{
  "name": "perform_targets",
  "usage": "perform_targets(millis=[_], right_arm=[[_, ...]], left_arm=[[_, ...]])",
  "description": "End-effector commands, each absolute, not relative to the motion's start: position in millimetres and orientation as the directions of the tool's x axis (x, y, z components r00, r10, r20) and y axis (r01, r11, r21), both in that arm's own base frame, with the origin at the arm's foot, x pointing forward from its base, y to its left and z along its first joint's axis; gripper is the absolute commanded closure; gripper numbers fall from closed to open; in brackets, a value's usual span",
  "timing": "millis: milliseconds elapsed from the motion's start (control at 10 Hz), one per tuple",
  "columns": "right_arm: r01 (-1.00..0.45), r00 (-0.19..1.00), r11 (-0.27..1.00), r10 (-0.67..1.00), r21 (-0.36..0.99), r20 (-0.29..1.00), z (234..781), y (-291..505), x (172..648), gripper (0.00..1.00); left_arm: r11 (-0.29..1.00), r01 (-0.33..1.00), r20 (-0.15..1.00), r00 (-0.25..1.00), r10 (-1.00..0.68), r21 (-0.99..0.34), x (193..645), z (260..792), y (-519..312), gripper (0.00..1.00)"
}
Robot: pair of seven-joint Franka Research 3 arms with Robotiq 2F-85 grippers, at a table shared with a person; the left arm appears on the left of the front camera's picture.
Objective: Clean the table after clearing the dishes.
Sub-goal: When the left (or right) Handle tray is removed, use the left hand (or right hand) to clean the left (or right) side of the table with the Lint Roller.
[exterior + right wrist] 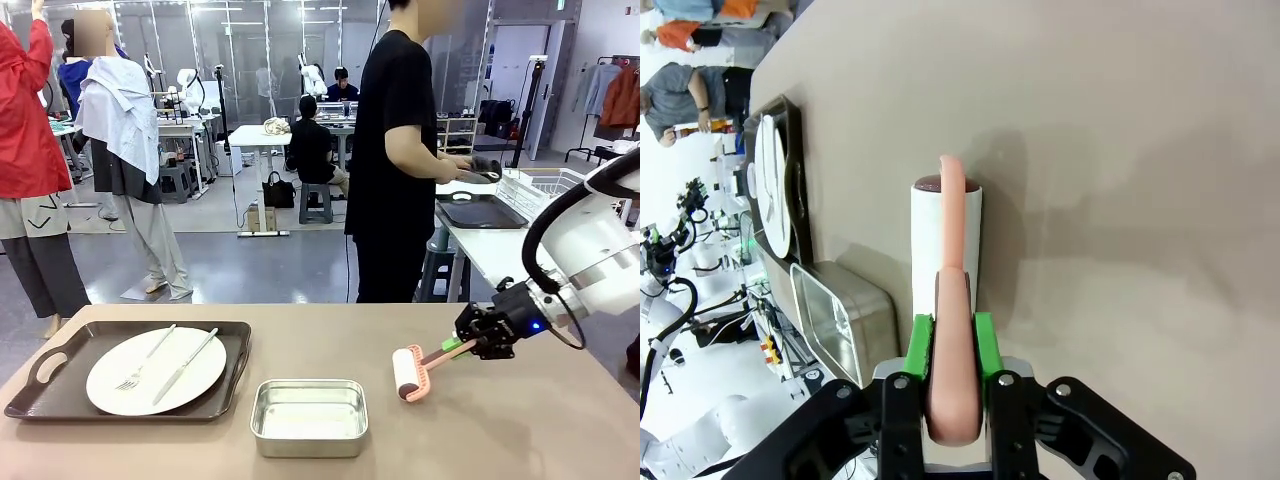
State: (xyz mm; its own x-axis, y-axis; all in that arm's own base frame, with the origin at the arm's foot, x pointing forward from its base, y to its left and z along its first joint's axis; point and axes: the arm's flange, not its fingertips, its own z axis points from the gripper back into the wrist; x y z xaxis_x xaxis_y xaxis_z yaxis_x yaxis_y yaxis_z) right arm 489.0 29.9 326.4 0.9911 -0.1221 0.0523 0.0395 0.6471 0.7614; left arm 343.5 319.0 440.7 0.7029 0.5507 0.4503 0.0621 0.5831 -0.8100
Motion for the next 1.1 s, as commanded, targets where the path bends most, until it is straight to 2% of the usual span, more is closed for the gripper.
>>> perform_targets(millis=[0,300,700,900,1000], right_arm=[[0.103,0.988,0.755,-0.155,0.648,0.024,314.6,-8.2,480.9,0.79],[0.196,0.978,0.864,-0.207,0.464,-0.029,325.8,-56.3,481.1,0.79],[0.283,0.958,0.923,-0.285,0.262,-0.033,342.9,-94.4,467.6,0.79],[0.32,0.947,0.945,-0.32,0.072,-0.009,353.1,-104.8,460.0,0.79],[0.331,0.944,0.944,-0.331,0.018,0.006,363.9,-108.1,457.2,0.79]], left_arm=[[0.576,0.075,0.453,0.702,0.549,-0.814,341.9,442.8,321.1,0.0],[0.576,0.075,0.453,0.702,0.549,-0.814,341.9,442.8,321.1,0.0],[0.576,0.075,0.453,0.702,0.549,-0.814,341.9,442.8,321.1,0.0],[0.576,0.075,0.453,0.702,0.549,-0.814,341.9,442.8,321.1,0.0],[0.576,0.075,0.453,0.702,0.549,-0.814,341.9,442.8,321.1,0.0]])
